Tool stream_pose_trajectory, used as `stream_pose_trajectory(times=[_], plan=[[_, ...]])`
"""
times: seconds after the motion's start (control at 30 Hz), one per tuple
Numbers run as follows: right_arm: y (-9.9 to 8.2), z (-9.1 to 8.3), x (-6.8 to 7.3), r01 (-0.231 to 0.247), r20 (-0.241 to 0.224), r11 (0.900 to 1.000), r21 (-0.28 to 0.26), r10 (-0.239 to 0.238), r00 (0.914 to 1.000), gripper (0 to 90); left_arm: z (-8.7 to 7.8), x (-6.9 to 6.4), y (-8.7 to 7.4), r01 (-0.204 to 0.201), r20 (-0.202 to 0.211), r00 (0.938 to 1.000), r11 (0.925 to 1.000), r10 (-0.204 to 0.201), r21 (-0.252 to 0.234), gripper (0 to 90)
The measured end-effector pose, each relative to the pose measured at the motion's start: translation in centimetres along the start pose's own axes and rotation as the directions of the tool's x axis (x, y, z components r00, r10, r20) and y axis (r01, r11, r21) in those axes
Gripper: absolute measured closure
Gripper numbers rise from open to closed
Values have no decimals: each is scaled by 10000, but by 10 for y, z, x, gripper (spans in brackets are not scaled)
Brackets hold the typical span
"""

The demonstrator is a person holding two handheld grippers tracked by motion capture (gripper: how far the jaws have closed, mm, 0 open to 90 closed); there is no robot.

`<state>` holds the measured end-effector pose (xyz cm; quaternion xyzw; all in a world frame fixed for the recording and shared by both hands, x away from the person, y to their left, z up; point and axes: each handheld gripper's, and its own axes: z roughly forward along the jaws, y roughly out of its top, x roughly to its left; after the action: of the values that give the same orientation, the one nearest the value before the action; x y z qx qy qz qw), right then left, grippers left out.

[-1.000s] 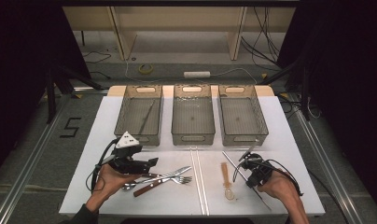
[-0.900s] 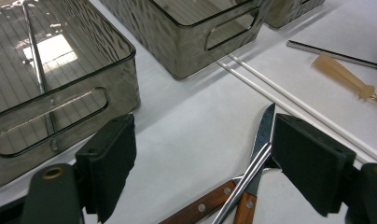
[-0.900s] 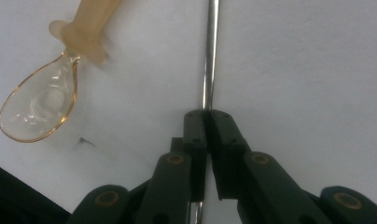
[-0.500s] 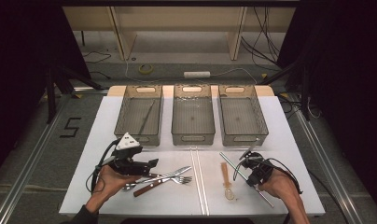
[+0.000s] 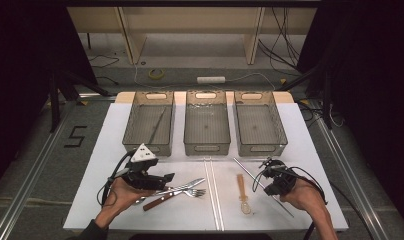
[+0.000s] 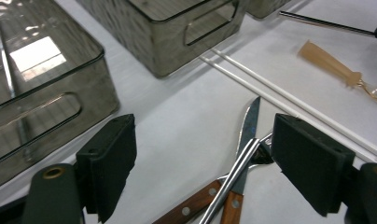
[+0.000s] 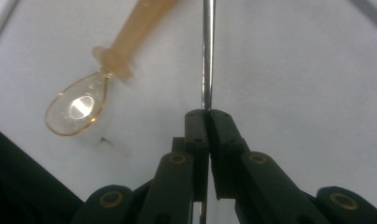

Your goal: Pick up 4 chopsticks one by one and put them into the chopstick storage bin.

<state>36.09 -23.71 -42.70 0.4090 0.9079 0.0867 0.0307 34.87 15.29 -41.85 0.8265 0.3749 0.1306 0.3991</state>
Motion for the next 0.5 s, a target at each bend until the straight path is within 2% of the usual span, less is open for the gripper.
stream_pose_trajectory(times=[0.1,0.2,0.37,0.5], plan=[[3,-6,8,478,35,9987,-176,-477,9989,870,4,-8,5,-388,368,9986,9992,384,111,218],[8,-11,19,954,42,9951,-271,-953,9954,869,11,-19,11,-902,646,9939,9958,889,174,218],[17,-15,39,1800,-116,9829,-386,-1805,9835,869,24,-35,20,-1761,1151,9784,9839,1716,305,221],[24,-17,54,2395,-134,9702,-365,-2401,9706,869,33,-49,27,-2448,1540,9595,9688,2361,398,221]])
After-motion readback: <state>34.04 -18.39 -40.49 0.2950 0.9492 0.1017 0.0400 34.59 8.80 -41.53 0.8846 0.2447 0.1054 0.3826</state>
